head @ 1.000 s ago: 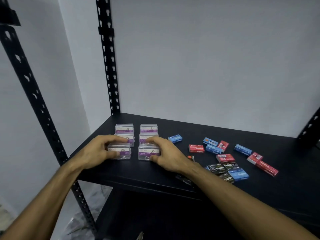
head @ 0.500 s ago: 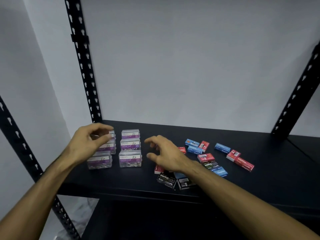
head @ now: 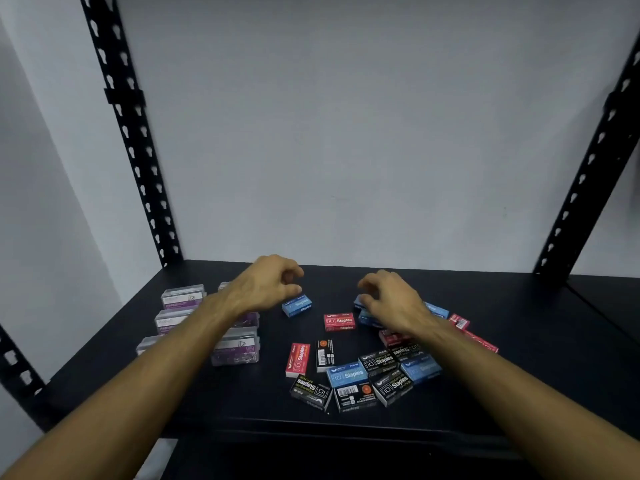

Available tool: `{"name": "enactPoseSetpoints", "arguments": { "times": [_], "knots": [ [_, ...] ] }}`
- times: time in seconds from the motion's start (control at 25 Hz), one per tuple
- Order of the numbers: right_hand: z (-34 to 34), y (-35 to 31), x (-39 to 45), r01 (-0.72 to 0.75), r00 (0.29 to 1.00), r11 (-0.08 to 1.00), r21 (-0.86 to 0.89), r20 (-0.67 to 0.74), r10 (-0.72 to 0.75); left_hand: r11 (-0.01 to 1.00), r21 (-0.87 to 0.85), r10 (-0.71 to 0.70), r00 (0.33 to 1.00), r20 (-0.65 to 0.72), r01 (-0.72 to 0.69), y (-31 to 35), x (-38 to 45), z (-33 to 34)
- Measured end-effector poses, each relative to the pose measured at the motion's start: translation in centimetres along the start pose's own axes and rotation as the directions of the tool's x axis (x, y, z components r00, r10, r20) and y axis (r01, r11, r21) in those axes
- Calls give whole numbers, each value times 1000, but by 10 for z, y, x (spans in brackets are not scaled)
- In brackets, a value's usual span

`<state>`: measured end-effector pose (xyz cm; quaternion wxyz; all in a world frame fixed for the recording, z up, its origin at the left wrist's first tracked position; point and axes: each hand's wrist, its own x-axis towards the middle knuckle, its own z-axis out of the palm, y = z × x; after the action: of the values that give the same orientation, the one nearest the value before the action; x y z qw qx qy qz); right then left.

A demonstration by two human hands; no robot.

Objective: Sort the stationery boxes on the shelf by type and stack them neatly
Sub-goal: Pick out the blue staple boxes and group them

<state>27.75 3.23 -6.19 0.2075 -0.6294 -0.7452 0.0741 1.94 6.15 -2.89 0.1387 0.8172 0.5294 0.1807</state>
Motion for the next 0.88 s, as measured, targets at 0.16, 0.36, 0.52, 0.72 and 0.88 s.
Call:
{"name": "enactPoseSetpoints", "arguments": {
  "times": [0.16,0.36,0.52,0.72,0.88],
  "knots": [
    [2,13,3,-29,999,991,-130,25,32,981,196,-33,991,128,8,2,17,16],
    [1,15,7,-2,997,985,-171,75,15,948,318,-64,978,200,-3,-1,24,23],
    [-1,13,11,9,993,987,-158,122,10,948,317,-101,970,220,26,-3,25,24],
    [-4,16,16,0,982,994,-108,189,20,960,281,-85,965,247,13,1,29,27],
    [-7,22,19,14,972,993,-113,233,13,968,250,-59,965,257,-8,2,33,30]
  ]
}}
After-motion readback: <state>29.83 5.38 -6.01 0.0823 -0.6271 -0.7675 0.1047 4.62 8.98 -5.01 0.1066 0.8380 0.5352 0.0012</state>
